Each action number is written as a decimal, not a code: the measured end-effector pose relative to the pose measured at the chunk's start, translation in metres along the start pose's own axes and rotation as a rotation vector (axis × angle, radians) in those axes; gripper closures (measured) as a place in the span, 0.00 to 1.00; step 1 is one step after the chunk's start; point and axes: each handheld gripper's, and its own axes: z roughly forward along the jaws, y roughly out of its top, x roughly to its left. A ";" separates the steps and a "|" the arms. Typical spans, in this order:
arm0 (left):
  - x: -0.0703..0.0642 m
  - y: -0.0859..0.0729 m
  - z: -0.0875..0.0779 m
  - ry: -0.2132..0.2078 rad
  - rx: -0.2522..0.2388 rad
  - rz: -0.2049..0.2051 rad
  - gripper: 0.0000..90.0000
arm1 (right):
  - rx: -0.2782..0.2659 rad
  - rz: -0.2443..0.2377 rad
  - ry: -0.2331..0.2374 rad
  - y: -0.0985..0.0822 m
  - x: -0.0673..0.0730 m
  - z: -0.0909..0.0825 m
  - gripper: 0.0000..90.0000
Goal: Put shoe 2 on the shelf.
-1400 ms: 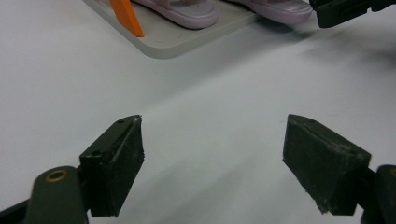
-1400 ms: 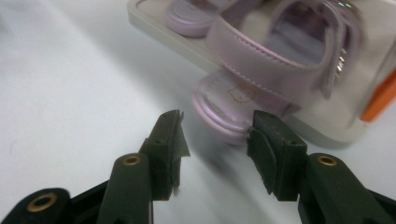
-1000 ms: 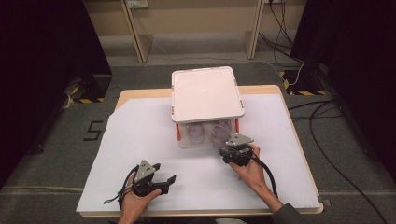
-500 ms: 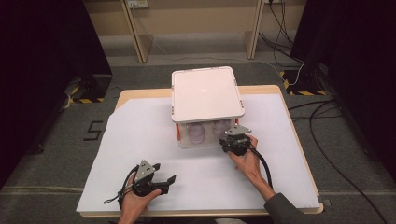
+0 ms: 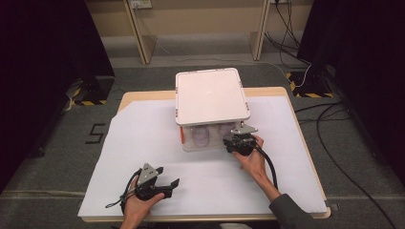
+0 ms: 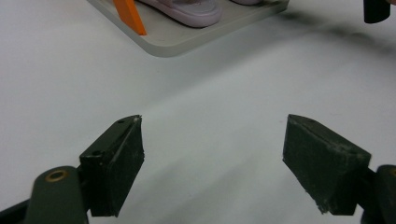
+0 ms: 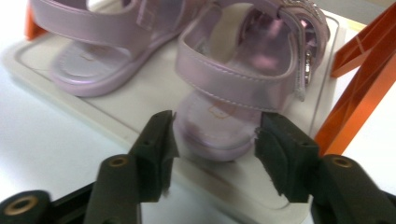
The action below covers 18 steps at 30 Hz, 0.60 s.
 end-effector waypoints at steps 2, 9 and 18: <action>0.000 0.000 -0.001 0.001 0.001 0.001 0.22 | -0.004 0.002 0.010 0.000 0.001 -0.005 0.49; 0.000 0.000 -0.002 0.005 0.000 -0.003 0.22 | -0.057 -0.004 0.053 0.000 0.002 -0.032 0.45; 0.001 -0.001 -0.004 0.008 0.002 -0.002 0.22 | -0.083 0.043 0.123 -0.015 -0.004 -0.069 0.39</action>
